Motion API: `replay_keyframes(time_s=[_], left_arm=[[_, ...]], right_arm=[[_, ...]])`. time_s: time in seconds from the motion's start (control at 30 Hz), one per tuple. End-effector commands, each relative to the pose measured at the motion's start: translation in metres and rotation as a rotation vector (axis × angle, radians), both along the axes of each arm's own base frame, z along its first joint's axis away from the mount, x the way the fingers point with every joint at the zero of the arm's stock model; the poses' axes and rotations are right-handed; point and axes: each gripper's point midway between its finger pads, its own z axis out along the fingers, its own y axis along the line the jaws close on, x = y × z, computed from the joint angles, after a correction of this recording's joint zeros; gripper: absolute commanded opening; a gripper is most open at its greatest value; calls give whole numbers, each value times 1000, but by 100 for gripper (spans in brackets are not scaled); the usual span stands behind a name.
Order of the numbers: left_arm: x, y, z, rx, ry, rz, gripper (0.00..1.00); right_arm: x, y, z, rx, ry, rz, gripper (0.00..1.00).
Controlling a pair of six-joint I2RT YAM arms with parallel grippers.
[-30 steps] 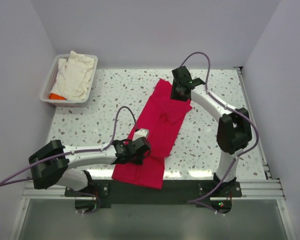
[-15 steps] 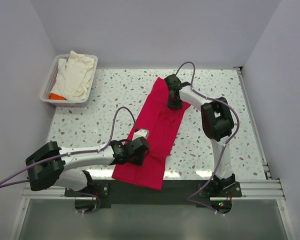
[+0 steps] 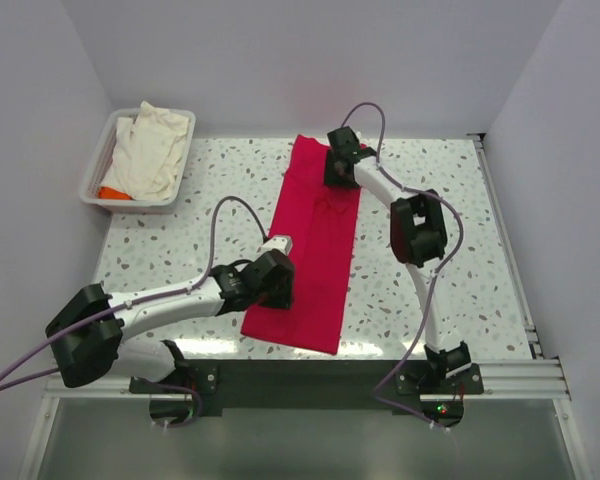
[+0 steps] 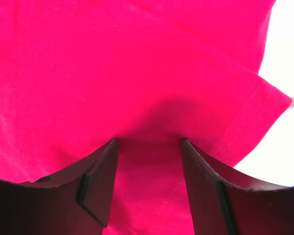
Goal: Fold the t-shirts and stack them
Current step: Fold the tshirt
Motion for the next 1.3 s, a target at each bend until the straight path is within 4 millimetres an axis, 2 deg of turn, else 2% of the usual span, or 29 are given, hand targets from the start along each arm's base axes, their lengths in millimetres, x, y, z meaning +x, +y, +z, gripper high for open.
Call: replay_keyframes(time_s=[0.0,0.1,0.23,0.37,0.6,0.63,0.73,0.77,0.8,0.83,0.87,0.97,1.0,1.03,1.07,1.1,1.17,1.2,1.23,1.27], left_arm=[[19,-20,20,-122,-19,-2,52],[25,-25,26,-163,-30,17,53],[29,-22,25,-196,-28,50,56],[31,-14,19,-215,-11,85,59],[25,-2,14,-260,-22,122,66],[26,1,14,-253,-30,133,66],[24,10,14,-242,-46,153,67],[24,12,14,-242,-50,156,67],[23,16,13,-236,-54,161,66],[23,20,12,-224,-61,172,65],[22,24,9,-209,-59,181,63],[20,30,6,-187,-62,187,59],[21,29,7,-195,-67,183,57],[19,26,8,-203,-70,158,55],[19,23,10,-210,-72,140,53],[19,21,12,-215,-74,128,49],[18,17,13,-210,-74,103,45],[17,15,14,-206,-70,91,41],[16,15,13,-196,-71,82,40],[16,13,14,-193,-71,75,40]], right_arm=[[26,2,-11,19,-44,61,59],[40,7,-12,48,-82,93,64],[54,16,-7,86,-129,124,69],[64,24,12,97,-184,162,78],[75,26,73,95,-291,201,89],[74,25,94,99,-317,199,89],[68,16,125,82,-345,173,92],[63,12,148,86,-372,161,93],[59,9,159,93,-376,137,93],[50,6,163,97,-353,124,92],[38,4,179,129,-353,97,91],[7,2,183,180,-289,60,87],[-17,3,179,205,-247,41,84],[-32,4,178,212,-229,39,83],[-57,6,148,195,-149,40,82],[-75,6,166,237,-164,18,78],[-105,13,157,250,-129,34,73],[-134,24,135,223,-73,61,70],[-152,27,143,218,-80,84,69],[-173,39,140,194,-66,120,67]])
